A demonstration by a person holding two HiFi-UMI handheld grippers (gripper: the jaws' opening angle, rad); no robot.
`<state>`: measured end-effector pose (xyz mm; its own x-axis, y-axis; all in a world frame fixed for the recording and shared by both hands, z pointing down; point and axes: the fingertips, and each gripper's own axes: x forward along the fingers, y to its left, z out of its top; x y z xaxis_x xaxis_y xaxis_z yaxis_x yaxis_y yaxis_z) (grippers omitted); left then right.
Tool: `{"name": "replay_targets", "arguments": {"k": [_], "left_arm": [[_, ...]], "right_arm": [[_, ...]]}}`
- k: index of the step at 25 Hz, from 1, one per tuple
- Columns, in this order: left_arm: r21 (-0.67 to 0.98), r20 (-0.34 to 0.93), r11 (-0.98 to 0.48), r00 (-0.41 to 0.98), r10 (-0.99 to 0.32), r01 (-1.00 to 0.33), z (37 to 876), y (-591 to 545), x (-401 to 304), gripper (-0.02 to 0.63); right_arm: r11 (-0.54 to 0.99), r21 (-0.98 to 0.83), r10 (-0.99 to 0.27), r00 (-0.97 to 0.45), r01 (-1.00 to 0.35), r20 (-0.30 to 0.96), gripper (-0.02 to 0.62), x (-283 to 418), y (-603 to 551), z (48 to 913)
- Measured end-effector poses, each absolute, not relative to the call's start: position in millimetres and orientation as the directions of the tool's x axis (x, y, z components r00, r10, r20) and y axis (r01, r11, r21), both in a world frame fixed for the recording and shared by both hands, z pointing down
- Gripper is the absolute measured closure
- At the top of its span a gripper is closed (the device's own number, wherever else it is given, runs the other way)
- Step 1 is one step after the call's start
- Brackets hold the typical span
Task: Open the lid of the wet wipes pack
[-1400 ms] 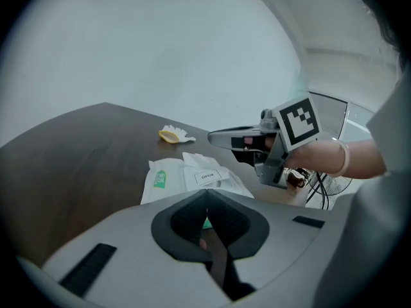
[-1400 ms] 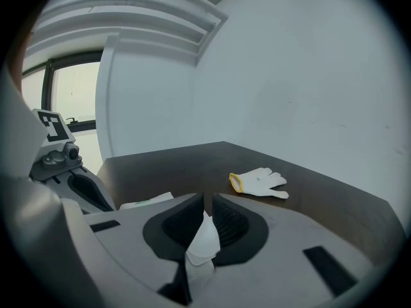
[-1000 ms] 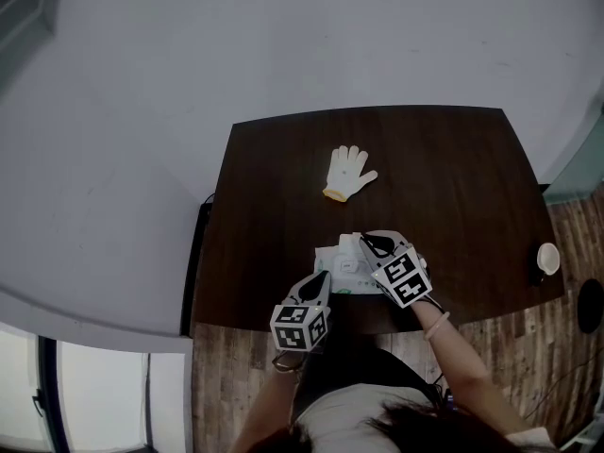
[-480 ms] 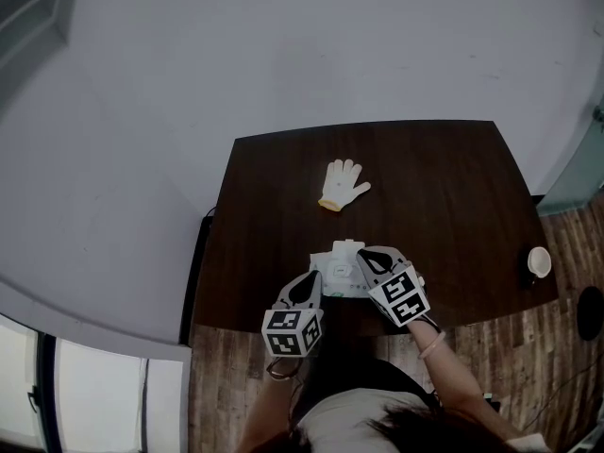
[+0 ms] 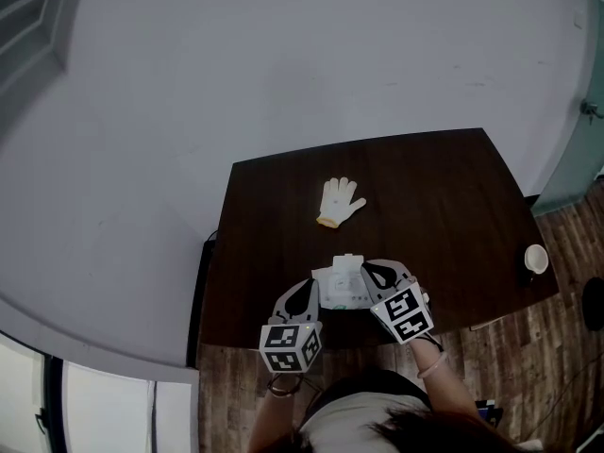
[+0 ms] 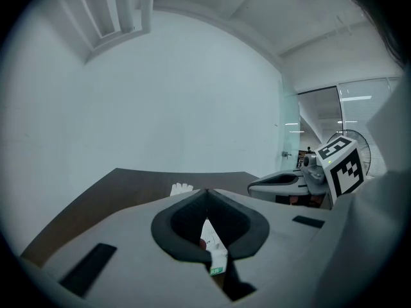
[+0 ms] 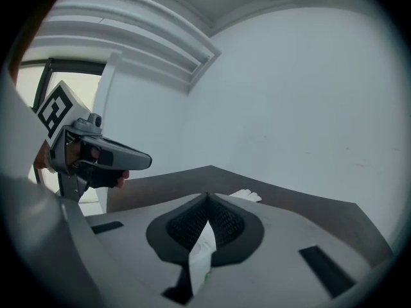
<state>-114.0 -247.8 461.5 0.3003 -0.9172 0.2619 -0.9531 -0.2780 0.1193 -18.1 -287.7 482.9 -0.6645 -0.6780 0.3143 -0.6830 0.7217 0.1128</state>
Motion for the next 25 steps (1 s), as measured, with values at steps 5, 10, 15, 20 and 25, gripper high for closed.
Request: {"name": "replay_targets", "arguments": {"k": [5, 10, 15, 20, 25], "left_arm": [[0.082, 0.243, -0.312, 0.323, -0.915, -0.946, 439.5, -239.1, -114.4, 0.588], [0.102, 0.226, -0.338, 0.352, -0.908, -0.936, 420.1, -224.8, -117.4, 0.588], [0.097, 0.193, -0.356, 0.368, -0.910, -0.929, 397.3, -207.9, -119.0, 0.588], [0.100, 0.151, -0.365, 0.377, -0.914, -0.926, 375.4, -193.4, -121.5, 0.588], [0.101, 0.119, -0.377, 0.387, -0.914, -0.921, 360.0, -172.0, -123.6, 0.588]], "right_arm": [[0.672, 0.111, -0.727, -0.625, -0.732, 0.285, 0.589, -9.8, -280.3, 460.8], [0.645, 0.077, -0.744, -0.602, -0.760, 0.289, 0.589, -5.8, -263.2, 438.5], [0.615, 0.081, -0.773, -0.578, -0.785, 0.262, 0.589, 0.1, -239.8, 418.1], [0.580, 0.099, -0.806, -0.552, -0.809, 0.213, 0.588, 3.5, -220.2, 396.7], [0.559, 0.081, -0.822, -0.539, -0.825, 0.184, 0.589, 5.9, -199.4, 386.7]]}}
